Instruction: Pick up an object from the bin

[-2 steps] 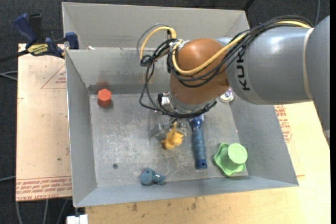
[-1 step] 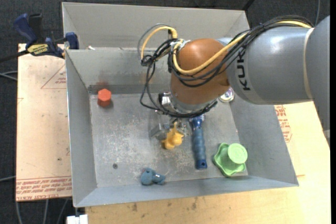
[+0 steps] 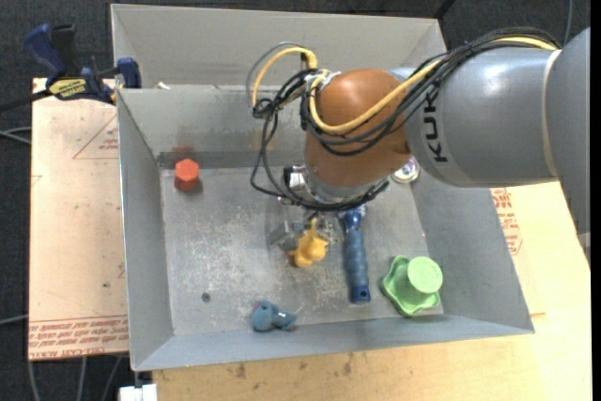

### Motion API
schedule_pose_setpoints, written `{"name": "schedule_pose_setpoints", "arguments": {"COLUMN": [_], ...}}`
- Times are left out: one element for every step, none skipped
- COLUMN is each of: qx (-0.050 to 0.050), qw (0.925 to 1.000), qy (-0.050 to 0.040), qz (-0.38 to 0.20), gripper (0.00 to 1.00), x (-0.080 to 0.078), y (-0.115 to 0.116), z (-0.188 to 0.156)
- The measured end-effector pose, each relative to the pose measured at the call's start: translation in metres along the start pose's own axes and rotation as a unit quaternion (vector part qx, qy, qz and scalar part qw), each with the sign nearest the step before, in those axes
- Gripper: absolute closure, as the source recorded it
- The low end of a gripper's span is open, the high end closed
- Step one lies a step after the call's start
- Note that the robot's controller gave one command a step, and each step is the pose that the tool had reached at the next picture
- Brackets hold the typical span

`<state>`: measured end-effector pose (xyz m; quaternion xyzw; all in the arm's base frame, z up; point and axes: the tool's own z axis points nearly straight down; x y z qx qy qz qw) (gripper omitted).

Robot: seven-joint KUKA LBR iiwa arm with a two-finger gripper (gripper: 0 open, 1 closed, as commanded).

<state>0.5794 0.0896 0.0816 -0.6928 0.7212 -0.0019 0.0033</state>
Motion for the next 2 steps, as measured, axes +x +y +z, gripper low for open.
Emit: {"name": "schedule_pose_setpoints", "arguments": {"qx": [0.0,0.0], "qw": [1.0,1.0], "qy": [-0.0001,-0.0001], "qz": [0.0,0.0], "gripper": [1.0,1.0], "x": [0.0,0.0], "y": [0.0,0.0], "z": [0.0,0.0001]}}
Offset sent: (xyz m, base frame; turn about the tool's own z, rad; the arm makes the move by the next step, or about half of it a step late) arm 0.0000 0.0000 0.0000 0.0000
